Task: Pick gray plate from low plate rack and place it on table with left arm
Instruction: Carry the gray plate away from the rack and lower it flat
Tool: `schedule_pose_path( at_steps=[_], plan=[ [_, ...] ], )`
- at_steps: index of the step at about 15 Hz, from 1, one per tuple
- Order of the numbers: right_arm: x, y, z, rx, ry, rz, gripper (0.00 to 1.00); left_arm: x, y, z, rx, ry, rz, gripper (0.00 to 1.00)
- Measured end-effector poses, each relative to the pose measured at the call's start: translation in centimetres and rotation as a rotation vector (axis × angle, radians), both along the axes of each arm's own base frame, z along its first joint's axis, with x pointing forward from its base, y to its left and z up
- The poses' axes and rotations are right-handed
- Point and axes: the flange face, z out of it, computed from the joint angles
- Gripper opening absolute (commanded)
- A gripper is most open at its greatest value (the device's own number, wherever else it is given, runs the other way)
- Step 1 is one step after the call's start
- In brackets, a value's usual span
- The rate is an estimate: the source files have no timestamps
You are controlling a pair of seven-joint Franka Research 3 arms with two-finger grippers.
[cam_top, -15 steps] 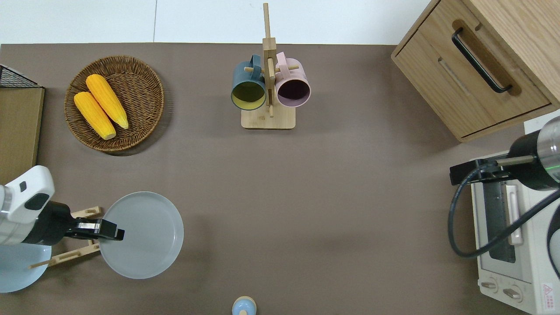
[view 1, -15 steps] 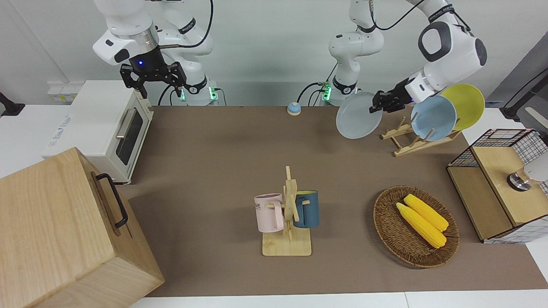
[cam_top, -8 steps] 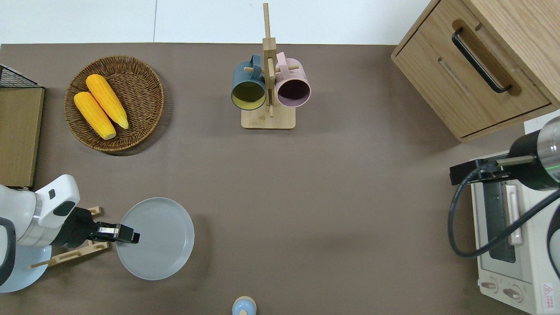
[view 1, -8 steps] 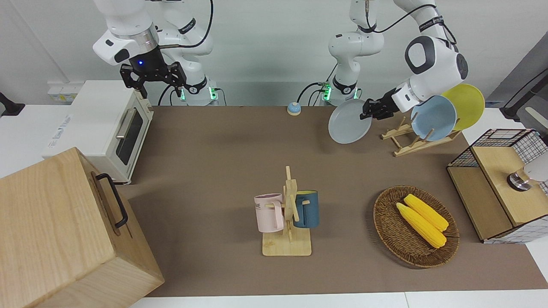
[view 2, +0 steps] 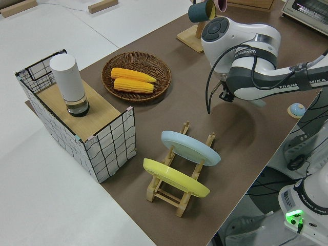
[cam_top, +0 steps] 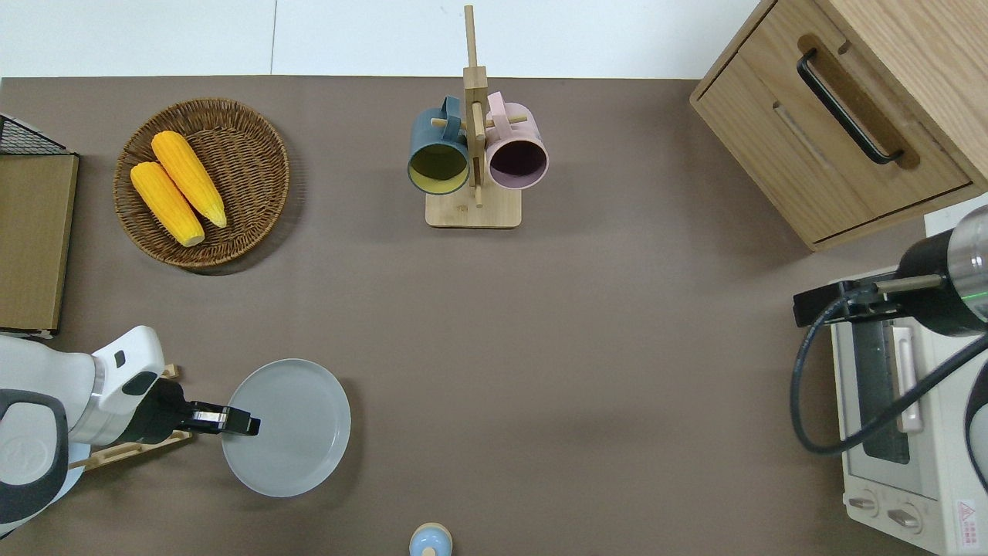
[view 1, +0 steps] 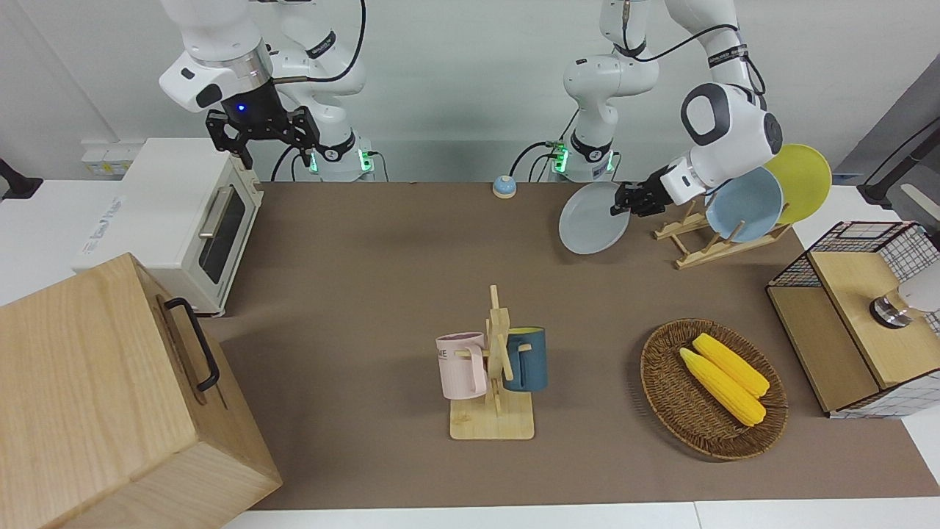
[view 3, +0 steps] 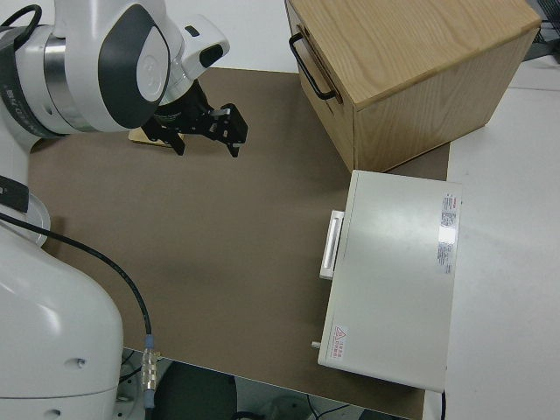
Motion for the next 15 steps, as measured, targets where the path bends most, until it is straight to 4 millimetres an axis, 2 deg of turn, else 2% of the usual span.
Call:
schedule_pose_path(
  at_steps=[6, 12, 13, 14, 15],
  plan=[
    [0.0, 0.0, 0.0, 0.000, 0.000, 0.000, 0.987, -0.5, 0.3, -2.8, 0.000, -0.014, -0.005, 0.00],
    [0.0, 0.0, 0.0, 0.000, 0.000, 0.000, 0.987, -0.5, 0.4, -3.7, 0.000, -0.028, 0.007, 0.00],
    [0.0, 0.0, 0.0, 0.000, 0.000, 0.000, 0.990, -0.5, 0.3, -3.8, 0.000, -0.031, 0.006, 0.02],
    [0.0, 0.0, 0.0, 0.000, 0.000, 0.000, 0.990, -0.5, 0.2, -3.8, 0.000, -0.033, 0.005, 0.20],
    [0.0, 0.0, 0.0, 0.000, 0.000, 0.000, 0.987, -0.5, 0.2, -3.8, 0.000, -0.034, 0.004, 0.29]
  ],
)
